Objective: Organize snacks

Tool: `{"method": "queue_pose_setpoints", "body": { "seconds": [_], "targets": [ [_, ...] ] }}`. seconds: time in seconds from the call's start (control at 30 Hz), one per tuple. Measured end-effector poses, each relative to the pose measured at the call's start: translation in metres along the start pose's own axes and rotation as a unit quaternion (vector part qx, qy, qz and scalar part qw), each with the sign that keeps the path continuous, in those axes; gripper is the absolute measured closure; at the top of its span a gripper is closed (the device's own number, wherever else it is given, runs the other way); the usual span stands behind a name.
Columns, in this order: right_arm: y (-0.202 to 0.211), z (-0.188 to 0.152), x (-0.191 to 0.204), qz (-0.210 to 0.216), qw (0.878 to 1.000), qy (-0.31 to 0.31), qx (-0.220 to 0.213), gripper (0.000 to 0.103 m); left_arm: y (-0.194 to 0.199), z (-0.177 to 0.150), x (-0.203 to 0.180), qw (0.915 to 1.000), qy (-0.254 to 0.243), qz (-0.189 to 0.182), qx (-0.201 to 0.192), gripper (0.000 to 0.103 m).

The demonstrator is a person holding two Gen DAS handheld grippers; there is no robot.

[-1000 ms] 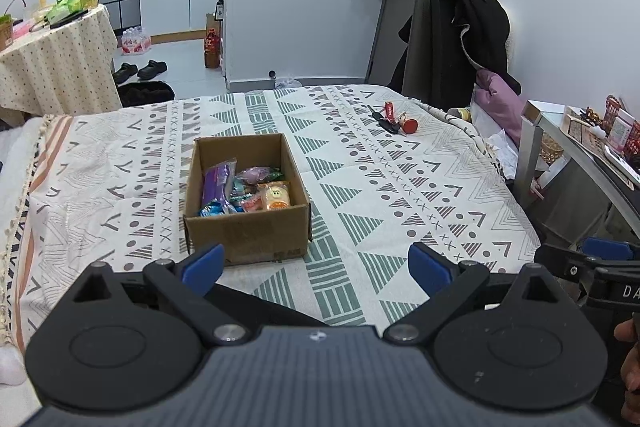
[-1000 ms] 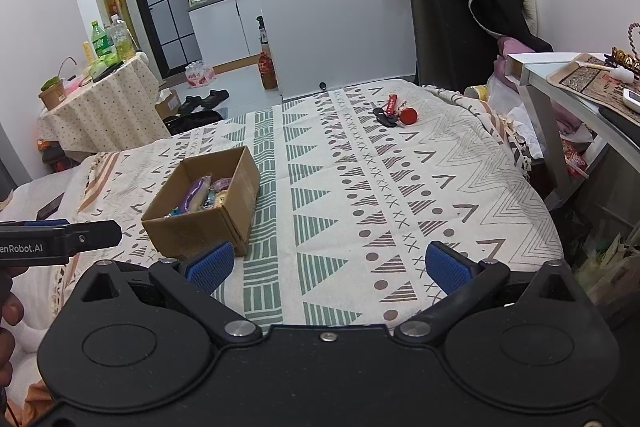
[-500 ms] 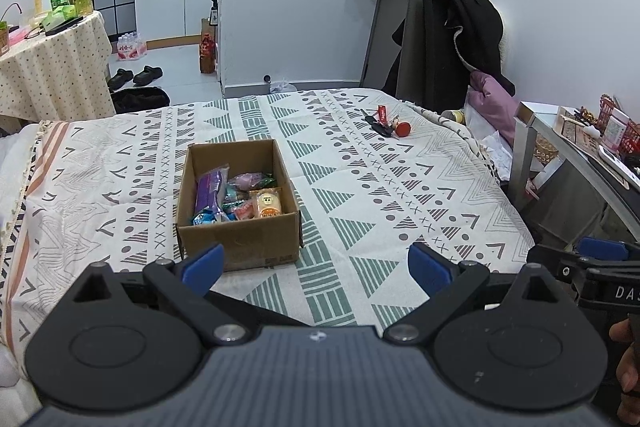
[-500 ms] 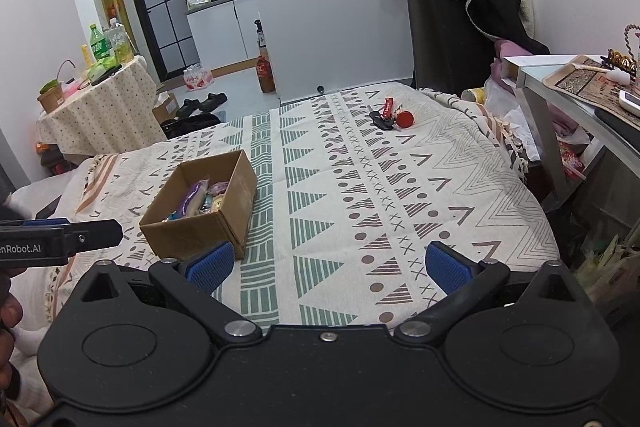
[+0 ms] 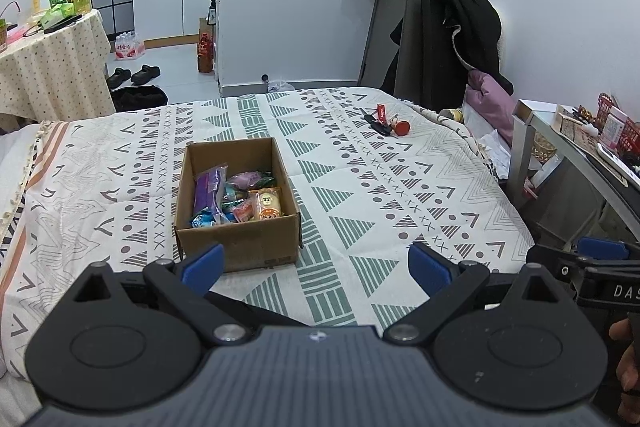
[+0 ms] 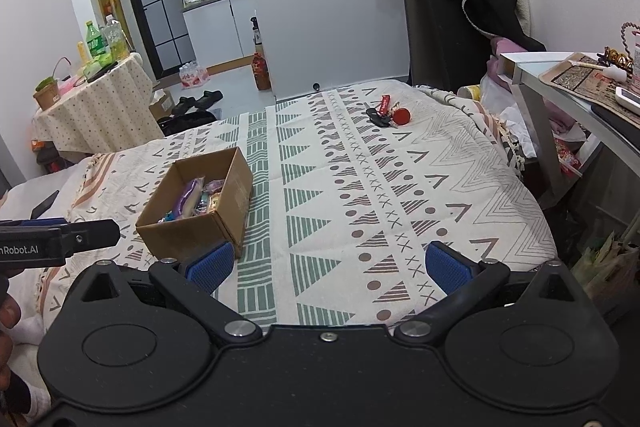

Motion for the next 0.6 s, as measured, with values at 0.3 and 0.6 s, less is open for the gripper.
{"method": "queue_pose_setpoints", "body": {
  "seconds": [0.3,0.6],
  "targets": [
    [-0.0016,0.0011,0.0058,-0.001,1.000,0.006,0.001,0.000,-0.0001,0.0036,0.0035,1.0000,0.000,-0.002,-0.003,0.005],
    [-0.0049,0.0015,0.0087,-0.004,1.000,0.007,0.003,0.000,-0.0019,0.0046,0.0047,1.0000,0.002,-0.006,-0.001,0.005]
  ]
}}
Point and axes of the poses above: each gripper's, at about its wrist camera, not at the fingertips, and y roughly against the way its jaws point, x to its left, z to its top, the point moved 6 cm from there along -y, roughly the way its jaws point, and after that the axes turned 1 degree about -z, right-handed, at the moved point
